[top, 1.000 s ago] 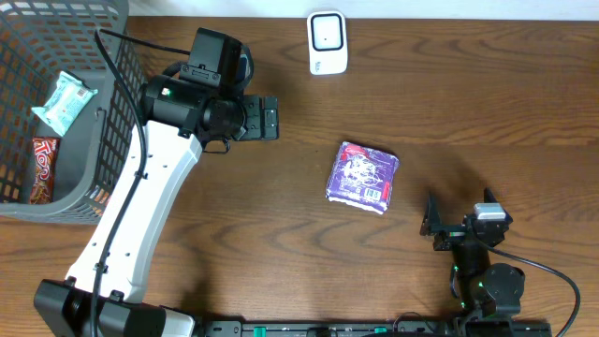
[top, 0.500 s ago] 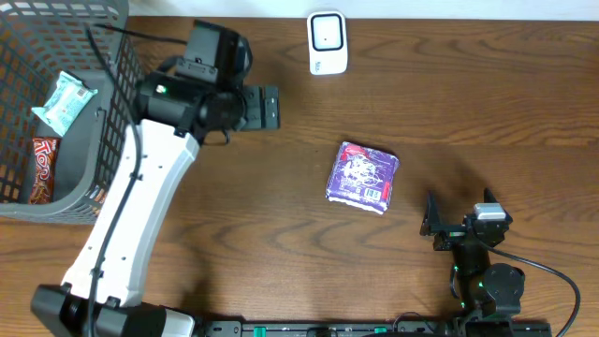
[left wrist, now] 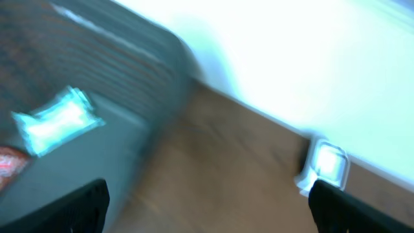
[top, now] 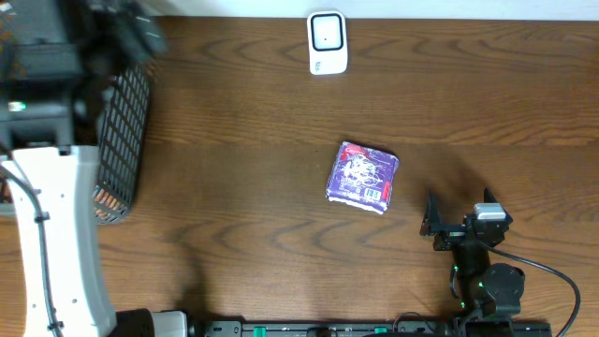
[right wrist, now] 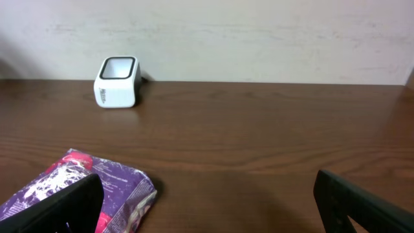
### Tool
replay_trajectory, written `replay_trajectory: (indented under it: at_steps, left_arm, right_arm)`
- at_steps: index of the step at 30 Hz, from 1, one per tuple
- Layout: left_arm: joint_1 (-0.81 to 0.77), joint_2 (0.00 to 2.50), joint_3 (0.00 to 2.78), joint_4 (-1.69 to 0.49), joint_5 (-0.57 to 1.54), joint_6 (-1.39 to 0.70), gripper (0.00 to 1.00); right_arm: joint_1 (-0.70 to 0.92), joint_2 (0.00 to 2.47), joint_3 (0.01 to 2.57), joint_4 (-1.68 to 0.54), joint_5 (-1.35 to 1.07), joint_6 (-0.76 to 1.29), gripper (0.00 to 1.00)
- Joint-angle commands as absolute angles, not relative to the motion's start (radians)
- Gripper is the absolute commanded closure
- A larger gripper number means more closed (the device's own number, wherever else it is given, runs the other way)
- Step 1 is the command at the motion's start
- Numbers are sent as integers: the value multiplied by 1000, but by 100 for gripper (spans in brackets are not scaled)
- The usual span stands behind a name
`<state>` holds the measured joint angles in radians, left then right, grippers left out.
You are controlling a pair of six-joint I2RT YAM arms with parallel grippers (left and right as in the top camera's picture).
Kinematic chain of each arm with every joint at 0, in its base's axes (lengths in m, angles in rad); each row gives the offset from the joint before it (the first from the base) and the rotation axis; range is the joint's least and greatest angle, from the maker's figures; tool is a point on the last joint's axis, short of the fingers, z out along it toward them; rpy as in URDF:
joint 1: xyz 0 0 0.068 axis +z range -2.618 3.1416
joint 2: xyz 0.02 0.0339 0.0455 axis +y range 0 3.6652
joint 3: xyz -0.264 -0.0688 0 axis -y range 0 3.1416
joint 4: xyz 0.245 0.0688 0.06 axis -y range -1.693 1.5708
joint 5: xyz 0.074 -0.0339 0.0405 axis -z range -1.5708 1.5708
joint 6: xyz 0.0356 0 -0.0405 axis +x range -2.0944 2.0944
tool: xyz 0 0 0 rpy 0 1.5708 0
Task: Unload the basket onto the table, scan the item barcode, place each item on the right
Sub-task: 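Move the left gripper back into the basket toward the orange box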
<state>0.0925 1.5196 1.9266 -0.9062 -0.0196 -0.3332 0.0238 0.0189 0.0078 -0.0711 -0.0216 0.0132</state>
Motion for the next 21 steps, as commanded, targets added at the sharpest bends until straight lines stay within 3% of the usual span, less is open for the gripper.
replay_trajectory:
  at_steps: [1,9,21]
  left_arm:
    - [235,1530,1935,-855,-80,-377,2]
    - [538,1636,1935,-916,-115,-461,2]
    - [583,1867,1932,-1100,-15,-447,2]
  right_arm:
    - [32,16,6,-75,-16,6,1]
    - [32,16,6,-75,-16,6,1]
    - [32,16,6,-75,-16,6,1]
